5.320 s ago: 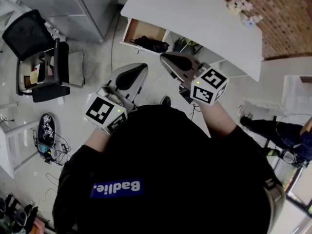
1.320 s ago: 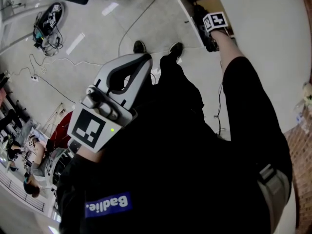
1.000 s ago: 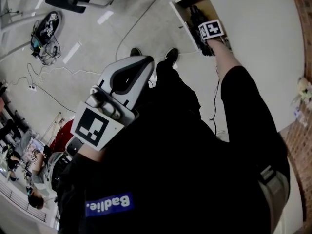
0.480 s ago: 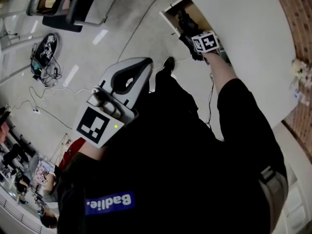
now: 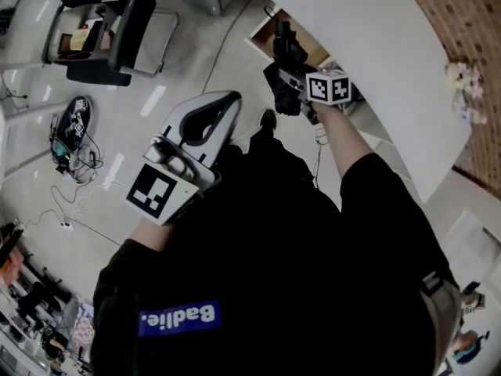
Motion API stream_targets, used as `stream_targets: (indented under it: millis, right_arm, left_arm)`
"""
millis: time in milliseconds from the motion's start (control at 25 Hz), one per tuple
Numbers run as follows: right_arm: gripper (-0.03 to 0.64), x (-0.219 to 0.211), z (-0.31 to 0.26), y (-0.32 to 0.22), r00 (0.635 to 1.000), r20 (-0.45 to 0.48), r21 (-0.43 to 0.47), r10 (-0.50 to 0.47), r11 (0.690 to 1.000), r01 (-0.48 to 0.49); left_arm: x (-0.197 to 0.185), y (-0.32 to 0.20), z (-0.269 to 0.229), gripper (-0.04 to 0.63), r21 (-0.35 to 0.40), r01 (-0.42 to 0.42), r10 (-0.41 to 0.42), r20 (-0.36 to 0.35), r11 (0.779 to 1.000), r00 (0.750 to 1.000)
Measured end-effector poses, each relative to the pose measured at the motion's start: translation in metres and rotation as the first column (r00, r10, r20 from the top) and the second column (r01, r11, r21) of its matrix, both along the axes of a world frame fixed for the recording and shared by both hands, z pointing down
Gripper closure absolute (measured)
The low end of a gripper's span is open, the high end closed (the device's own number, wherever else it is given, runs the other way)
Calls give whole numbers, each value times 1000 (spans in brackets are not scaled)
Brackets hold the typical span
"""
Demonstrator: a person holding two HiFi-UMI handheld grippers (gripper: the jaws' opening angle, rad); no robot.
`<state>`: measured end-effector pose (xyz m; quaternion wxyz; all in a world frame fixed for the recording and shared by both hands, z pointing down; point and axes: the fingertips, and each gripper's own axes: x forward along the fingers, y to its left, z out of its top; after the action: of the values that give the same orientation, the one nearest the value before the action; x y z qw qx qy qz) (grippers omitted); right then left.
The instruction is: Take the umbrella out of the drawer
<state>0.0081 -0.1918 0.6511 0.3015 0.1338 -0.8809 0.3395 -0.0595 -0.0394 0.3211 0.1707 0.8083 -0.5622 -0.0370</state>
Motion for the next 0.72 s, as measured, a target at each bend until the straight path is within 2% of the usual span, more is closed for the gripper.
stream_targets:
  millis: [120,360,520,640,720]
  right_arm:
    - [368,-13,-40,16,985,135,-52,110,993,-104]
    - [368,-15,-116,30,903,322,-133,286,958,-256]
    - [368,2,-170,38,870,387,-87,306,951,-296]
    - [368,15,-206,46,851,424,-39,309,945,-324]
    - [368,21,-231,53,835,452,-15,313,939,-344]
  left_arm:
    - [-9,9,-6,594,40,-50,49,4,998,999]
    - [-16,16,-16,594,103,-146,146,1,984,989]
    - [-7,18,-28,594,144,-201,203,2,969,979]
    - [1,17,-44,594,205,-235,247,-35,950,968]
    - [7,18,-46,594,214,-261,277,-48,941,960]
